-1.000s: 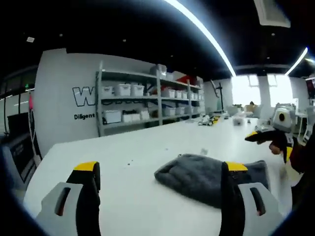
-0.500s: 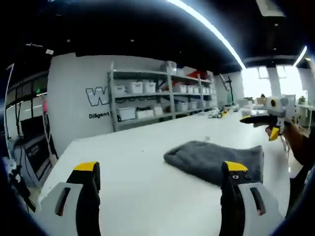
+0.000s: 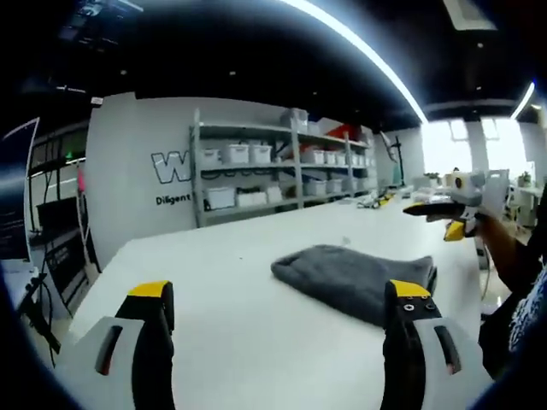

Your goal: Open the folded towel by lifting each exposed corner and separating the folded layers until the towel lies flat within the target outline without major curled edges

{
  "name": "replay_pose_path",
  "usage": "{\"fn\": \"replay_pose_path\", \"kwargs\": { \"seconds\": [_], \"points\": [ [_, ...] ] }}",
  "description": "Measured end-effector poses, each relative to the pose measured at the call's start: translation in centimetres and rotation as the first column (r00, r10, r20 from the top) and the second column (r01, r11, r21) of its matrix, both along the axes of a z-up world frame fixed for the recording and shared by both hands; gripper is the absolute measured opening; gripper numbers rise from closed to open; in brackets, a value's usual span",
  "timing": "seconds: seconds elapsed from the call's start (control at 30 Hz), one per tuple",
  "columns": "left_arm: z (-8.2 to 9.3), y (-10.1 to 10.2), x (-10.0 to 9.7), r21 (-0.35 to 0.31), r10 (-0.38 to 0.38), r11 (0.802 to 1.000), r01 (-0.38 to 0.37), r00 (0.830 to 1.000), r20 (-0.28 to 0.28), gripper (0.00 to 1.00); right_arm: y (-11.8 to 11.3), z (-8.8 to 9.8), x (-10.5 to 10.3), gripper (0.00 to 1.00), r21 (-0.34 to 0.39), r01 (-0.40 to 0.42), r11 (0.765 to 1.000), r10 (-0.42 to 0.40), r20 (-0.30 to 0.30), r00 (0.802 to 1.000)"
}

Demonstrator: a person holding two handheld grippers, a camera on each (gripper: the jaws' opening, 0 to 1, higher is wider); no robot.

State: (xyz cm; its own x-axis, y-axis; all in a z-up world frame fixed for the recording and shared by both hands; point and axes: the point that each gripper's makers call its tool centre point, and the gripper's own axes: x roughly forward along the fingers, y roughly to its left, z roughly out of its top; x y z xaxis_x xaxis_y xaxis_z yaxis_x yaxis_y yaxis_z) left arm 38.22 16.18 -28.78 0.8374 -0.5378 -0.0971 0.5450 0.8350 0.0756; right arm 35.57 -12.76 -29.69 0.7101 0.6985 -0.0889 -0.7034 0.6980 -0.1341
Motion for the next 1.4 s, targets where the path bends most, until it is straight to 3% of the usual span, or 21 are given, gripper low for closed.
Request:
{"fn": "replay_pose_path", "kwargs": {
  "seconds": [0.43, 0.57, 0.67, 1.0, 1.2, 1.33, 1.4],
  "points": [
    [-0.8, -0.2, -2.8, 0.005, 0.006, 1.0, -0.006, 1.0, 0.004, 1.0, -4.9, -0.2, 0.4, 1.0, -0.015, 0.055, 0.998, -0.055, 0.003, 0.998],
    [-2.7, -1.4, -3.9, 0.124, -0.037, 0.991, 0.04, 0.999, -0.03, 1.0, -5.3, -0.3, -1.1, 1.0, -0.009, -0.008, 1.0, 0.007, -0.018, 1.0],
    [-3.0, -2.7, -4.7, 0.096, -0.073, 0.992, 0.078, 0.996, -0.05, 1.0, -6.0, -0.4, -1.3, 0.99, -0.046, 0.003, 0.999, -0.003, 0.009, 1.0],
    [-1.3, -2.7, -4.2, 0.084, -0.022, 0.996, 0.022, 1.0, 0.001, 1.0, -7.6, -0.1, -1.2, 0.98, -0.064, 0.021, 0.998, -0.02, 0.02, 1.0],
    [-0.6, -3.1, -4.0, 0.062, -0.035, 0.997, 0.035, 0.999, -0.003, 1.0, -8.4, -0.1, -0.9, 0.97, -0.074, 0.042, 0.996, -0.041, 0.022, 0.999],
    [0.2, -4.4, -3.8, 0.19, -0.055, 0.981, 0.046, 0.998, 0.042, 1.0, -8.5, 0.2, -0.6, 0.96, -0.097, 0.038, 0.995, -0.035, 0.032, 0.999],
    [1.3, -5.0, -3.7, 0.209, -0.056, 0.977, 0.041, 0.996, 0.068, 1.0, -8.4, 1.1, -0.4, 0.95, -0.068, 0.027, 0.997, -0.024, 0.034, 0.999]
  ]
}}
